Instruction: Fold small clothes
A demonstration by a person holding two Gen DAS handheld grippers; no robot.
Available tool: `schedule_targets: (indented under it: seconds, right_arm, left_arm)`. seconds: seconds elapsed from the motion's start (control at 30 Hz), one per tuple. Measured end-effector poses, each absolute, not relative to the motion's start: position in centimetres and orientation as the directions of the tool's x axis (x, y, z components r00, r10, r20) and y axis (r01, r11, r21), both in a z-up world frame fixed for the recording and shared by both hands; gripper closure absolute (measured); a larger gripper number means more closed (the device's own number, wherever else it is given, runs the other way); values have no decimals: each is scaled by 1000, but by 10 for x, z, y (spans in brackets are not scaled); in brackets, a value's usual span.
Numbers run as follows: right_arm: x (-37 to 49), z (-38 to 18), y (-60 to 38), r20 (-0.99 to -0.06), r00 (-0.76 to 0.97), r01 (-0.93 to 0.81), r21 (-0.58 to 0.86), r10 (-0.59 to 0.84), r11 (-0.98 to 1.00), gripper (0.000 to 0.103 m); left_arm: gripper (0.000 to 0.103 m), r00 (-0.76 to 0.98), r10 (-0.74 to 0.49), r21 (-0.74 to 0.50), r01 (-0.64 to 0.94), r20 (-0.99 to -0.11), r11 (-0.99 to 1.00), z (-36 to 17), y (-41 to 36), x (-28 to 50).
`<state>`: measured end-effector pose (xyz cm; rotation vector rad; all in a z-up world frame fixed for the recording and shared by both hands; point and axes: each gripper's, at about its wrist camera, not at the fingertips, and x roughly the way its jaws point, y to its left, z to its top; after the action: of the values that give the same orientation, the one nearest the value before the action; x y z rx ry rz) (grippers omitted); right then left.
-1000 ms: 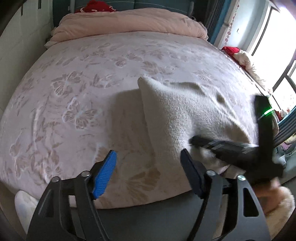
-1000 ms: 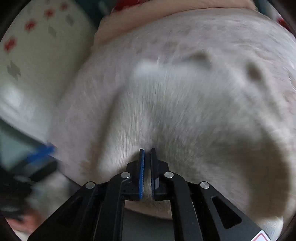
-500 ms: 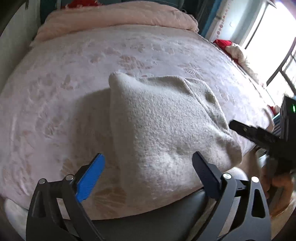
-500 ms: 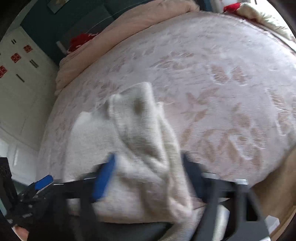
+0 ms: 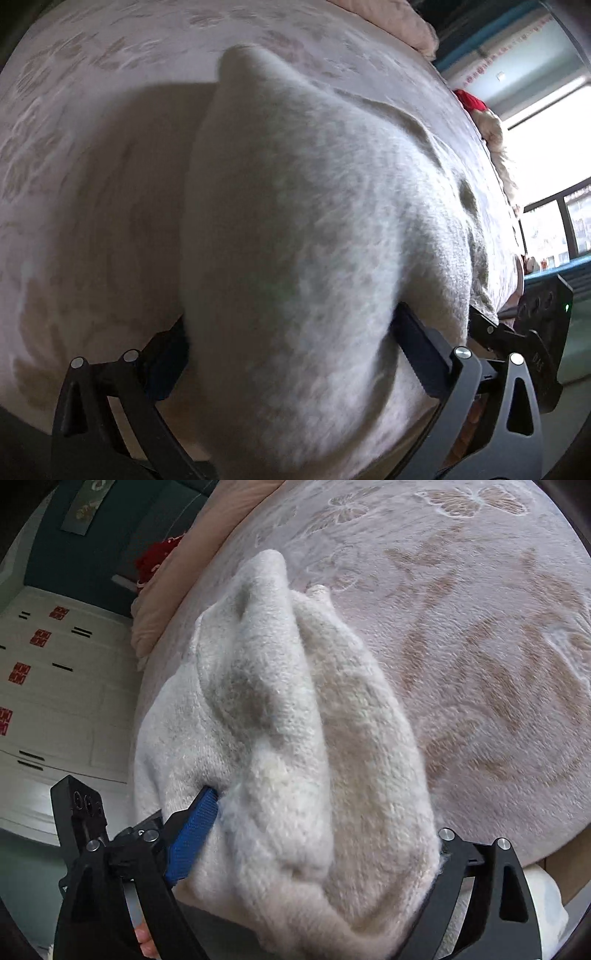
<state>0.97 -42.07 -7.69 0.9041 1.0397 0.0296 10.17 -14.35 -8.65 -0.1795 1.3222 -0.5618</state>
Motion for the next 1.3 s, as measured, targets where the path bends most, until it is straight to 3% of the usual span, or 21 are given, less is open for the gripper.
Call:
schedule_targets:
  seconds: [0.03, 0.07, 0.13, 0.17, 0.23, 0.33, 0.8, 1.3]
  right_arm:
    - [18, -77, -417, -723, 544, 375, 663, 426, 648, 39]
    - [19, -78, -420, -710, 547, 363, 679, 444, 638, 52]
    - [18, -70, -421, -701, 558, 367, 688, 444, 626, 64]
    - [17, -59, -419, -699, 568, 358, 685, 434, 634, 67]
    - [10, -36, -412, -691, 593, 335, 678, 413, 654, 68]
    - [8, 3, -402, -671, 639, 291, 664, 377, 688, 69]
    - [-52, 191, -374, -457, 863, 98, 565, 213, 819, 70]
    - [-78, 335, -282, -219, 954, -103, 403, 205, 910, 70]
  left_arm:
    - [10, 132, -492, -440, 293, -861, 849, -85, -146, 102]
    - [13, 131, -492, -440, 297, -861, 848, -82, -148, 101]
    - [36, 144, -489, -422, 338, -860, 841, -68, -151, 97]
    - [42, 153, -483, -405, 364, -862, 839, -63, -153, 96]
    - [51, 177, -475, -371, 420, -862, 828, -45, -155, 91]
    - [53, 219, -486, -356, 447, -846, 821, -11, -154, 85]
    - [52, 490, -577, -196, 627, -653, 754, 187, -136, 25]
    - [50, 662, -633, -90, 659, -402, 746, 324, -51, -4]
